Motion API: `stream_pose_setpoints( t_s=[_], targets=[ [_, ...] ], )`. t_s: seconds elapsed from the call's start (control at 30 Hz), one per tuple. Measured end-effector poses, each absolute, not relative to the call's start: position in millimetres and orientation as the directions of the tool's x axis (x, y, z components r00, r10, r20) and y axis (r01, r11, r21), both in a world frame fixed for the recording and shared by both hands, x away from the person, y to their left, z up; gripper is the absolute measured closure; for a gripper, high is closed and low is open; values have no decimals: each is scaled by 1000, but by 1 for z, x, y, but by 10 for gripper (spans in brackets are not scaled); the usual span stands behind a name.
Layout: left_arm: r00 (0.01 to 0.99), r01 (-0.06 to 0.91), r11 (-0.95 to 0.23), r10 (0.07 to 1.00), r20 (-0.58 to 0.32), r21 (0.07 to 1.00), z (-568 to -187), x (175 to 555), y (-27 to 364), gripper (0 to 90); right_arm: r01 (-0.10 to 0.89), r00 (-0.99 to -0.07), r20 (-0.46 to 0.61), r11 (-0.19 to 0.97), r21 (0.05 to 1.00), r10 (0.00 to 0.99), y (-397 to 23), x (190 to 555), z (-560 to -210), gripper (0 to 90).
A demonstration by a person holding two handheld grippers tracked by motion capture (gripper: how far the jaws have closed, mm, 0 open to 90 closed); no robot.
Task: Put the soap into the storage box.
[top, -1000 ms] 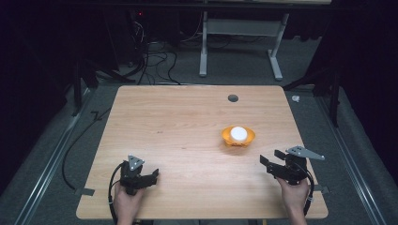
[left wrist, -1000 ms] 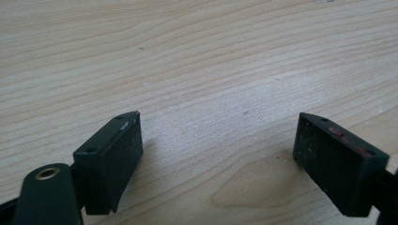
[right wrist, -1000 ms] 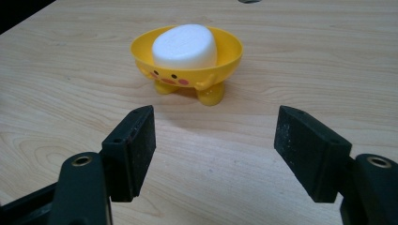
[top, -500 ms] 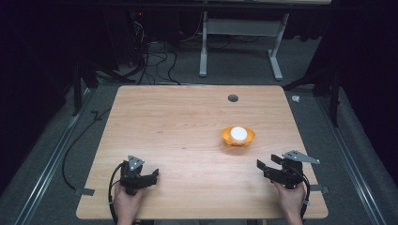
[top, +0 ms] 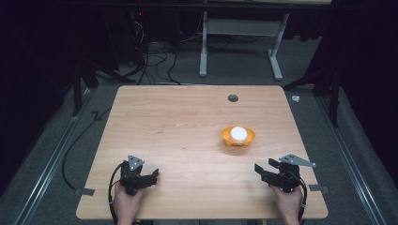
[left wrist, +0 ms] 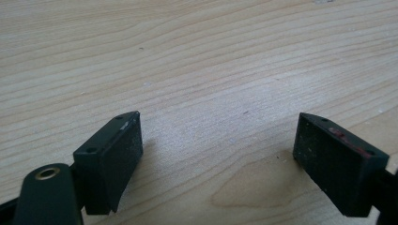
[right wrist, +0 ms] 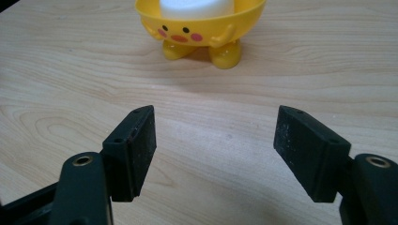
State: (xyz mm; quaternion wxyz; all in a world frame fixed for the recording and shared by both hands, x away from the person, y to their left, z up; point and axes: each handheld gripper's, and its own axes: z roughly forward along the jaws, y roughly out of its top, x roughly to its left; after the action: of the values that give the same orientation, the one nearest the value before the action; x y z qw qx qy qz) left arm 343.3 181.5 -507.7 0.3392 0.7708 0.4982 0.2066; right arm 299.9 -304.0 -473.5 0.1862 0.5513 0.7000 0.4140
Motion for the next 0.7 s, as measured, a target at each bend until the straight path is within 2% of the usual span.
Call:
stream_pose_setpoints(
  t_s=[0.7],
  targets=[
    [418,628,-273,908,-20,729,-508,343,181,165,637,-346,175,94,765,922,-292,298,-487,309]
  ],
)
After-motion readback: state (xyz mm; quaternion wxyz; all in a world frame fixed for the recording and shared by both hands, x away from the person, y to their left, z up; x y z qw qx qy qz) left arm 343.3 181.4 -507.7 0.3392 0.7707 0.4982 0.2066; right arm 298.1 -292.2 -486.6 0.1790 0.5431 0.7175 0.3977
